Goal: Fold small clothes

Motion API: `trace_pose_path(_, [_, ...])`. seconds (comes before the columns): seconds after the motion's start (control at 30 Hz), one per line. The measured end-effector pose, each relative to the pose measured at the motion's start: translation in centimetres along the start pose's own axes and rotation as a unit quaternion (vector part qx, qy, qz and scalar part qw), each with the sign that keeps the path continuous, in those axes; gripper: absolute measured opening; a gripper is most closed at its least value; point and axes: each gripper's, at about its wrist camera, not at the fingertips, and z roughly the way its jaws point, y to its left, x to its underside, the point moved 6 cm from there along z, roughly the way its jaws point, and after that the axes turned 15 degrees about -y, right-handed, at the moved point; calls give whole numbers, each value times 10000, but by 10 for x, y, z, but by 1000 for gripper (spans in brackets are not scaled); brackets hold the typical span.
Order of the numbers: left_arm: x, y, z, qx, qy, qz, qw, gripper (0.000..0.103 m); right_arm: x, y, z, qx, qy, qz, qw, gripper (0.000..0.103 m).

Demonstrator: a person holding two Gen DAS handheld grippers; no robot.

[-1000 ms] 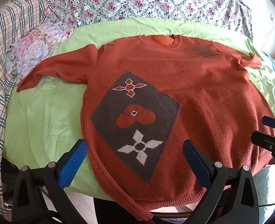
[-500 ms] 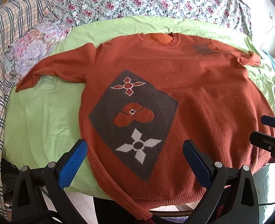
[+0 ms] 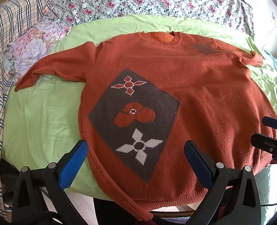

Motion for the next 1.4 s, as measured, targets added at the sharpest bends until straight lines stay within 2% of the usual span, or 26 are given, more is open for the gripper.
trace_pose_path(0.4, [0,-1,1,-27,-47,17,10000,102,-4,1,0,-28,-6,2,10000,103])
trace_pose_path(0.53, [1,-2,5,18,49,-7,10000,102,-6,0,0,-40,-8,22,10000,103])
trace_pose_path(0.87, [-13,-7,22,101,-5,26,9999,102,-14,-14,3,-32,-42,213,9998,103])
trace_pose_path(1.03, [-27,-14,34,137,-8,58,9999,102,-24,-31,1,36,-150,395,9991,103])
trace_pose_path(1.27, [-41,-23,50,288,184,-8,9994,102,-41,-65,0,18,-278,796,9964,103])
trace_pose_path(1.4, [-49,-25,67,330,339,-73,9989,102,-57,-96,2,163,-410,919,9948,103])
